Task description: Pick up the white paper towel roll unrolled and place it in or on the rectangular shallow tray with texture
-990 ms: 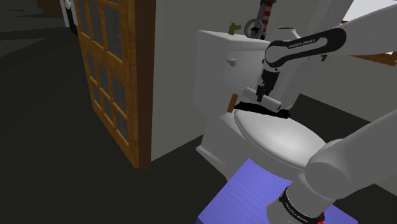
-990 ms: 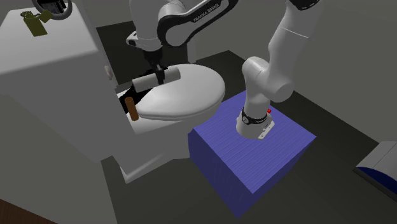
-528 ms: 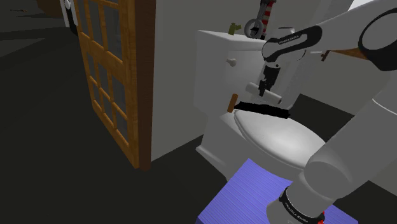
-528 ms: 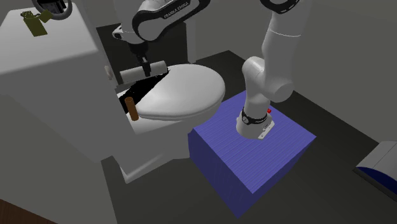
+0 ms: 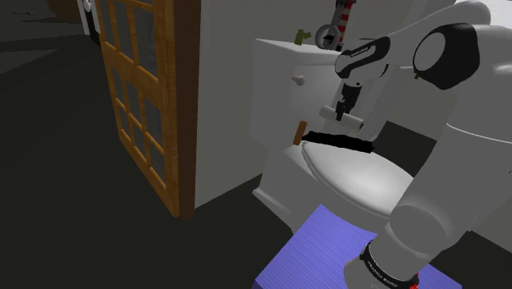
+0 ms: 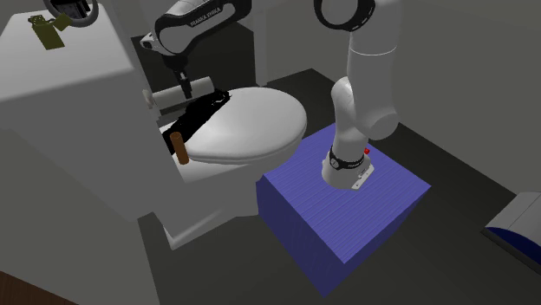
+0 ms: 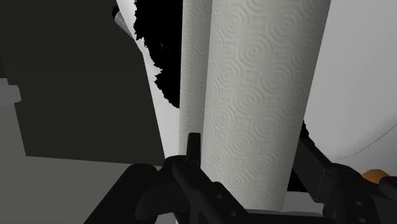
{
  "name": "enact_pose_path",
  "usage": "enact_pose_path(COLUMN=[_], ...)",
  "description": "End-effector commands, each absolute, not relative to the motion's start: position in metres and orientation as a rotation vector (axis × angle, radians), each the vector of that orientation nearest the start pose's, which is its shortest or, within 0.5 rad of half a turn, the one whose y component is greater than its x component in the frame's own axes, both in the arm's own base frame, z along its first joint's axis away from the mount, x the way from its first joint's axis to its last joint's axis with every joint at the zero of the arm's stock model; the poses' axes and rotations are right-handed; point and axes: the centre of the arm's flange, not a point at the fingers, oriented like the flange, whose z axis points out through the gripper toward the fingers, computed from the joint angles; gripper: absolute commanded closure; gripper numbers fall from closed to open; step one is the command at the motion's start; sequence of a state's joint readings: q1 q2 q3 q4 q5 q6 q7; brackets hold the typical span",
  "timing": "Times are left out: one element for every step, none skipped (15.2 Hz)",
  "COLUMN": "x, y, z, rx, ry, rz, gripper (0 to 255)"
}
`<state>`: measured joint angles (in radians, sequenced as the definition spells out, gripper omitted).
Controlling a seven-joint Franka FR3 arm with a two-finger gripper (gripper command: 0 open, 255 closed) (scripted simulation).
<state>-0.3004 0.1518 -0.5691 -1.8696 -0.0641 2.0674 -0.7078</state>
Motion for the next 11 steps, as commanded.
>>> enact_pose_path(x=[0.395,0.395,0.395,0.395,0.395,0.395,0.395,0.395,0.395,0.395,0.395], y=[-0.453,-0.453,-0.453,-0.453,-0.453,-0.453,-0.453,-0.453,-0.453,-0.453,-0.453], z=[0.441,0.435,0.430,0.425,0.420,0.414,0.409,0.404,0.398,0.393,0.385], rx=[-3.281,-3.281,-3.281,-3.281,-3.281,-3.281,-3.281,-3.281,-3.281,-3.281,-3.281], ry=[0.204,0.204,0.204,0.204,0.204,0.204,0.204,0.204,0.204,0.204,0.204], rz=[0.082,0.082,0.082,0.082,0.082,0.082,0.082,0.082,0.082,0.082,0.082], gripper=[255,255,255,255,255,255,255,255,255,255,255])
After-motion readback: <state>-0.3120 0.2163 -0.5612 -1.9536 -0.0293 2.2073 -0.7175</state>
